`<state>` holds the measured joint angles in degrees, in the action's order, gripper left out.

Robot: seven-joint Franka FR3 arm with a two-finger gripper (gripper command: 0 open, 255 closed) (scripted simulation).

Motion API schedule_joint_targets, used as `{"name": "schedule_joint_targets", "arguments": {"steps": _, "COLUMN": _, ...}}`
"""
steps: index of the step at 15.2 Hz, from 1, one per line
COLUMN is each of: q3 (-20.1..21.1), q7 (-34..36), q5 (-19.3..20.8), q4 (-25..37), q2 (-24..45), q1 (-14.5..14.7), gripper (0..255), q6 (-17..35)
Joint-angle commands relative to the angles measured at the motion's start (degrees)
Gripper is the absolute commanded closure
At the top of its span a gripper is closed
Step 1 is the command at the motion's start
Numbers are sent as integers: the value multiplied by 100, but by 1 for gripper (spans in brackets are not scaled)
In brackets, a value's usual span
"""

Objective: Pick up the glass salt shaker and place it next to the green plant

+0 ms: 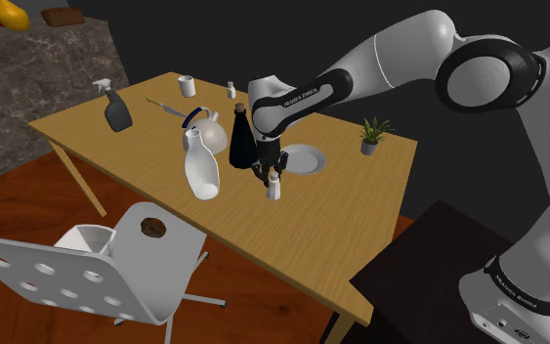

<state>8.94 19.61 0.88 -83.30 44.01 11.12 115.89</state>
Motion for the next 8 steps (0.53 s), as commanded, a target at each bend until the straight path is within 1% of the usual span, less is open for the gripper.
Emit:
{"name": "schedule_joint_targets", "arguments": {"steps": 1, "q3": 2, "q7": 1, "q5": -2, "q4": -2, "q2": 4, "q1": 2, "gripper": 255, "q6": -2}}
{"name": "schedule_joint_targets", "arguments": {"steps": 4, "q3": 2, "q7": -2, "q5": -2, "q4": -11, "q2": 1, "q1": 0, "gripper": 255, "q6": 5}}
{"name": "schedule_joint_targets", "arguments": {"steps": 8, "q3": 17, "q7": 6, "q5": -18, "q4": 6, "q2": -181, "q1": -11, "gripper": 255, "q6": -192}}
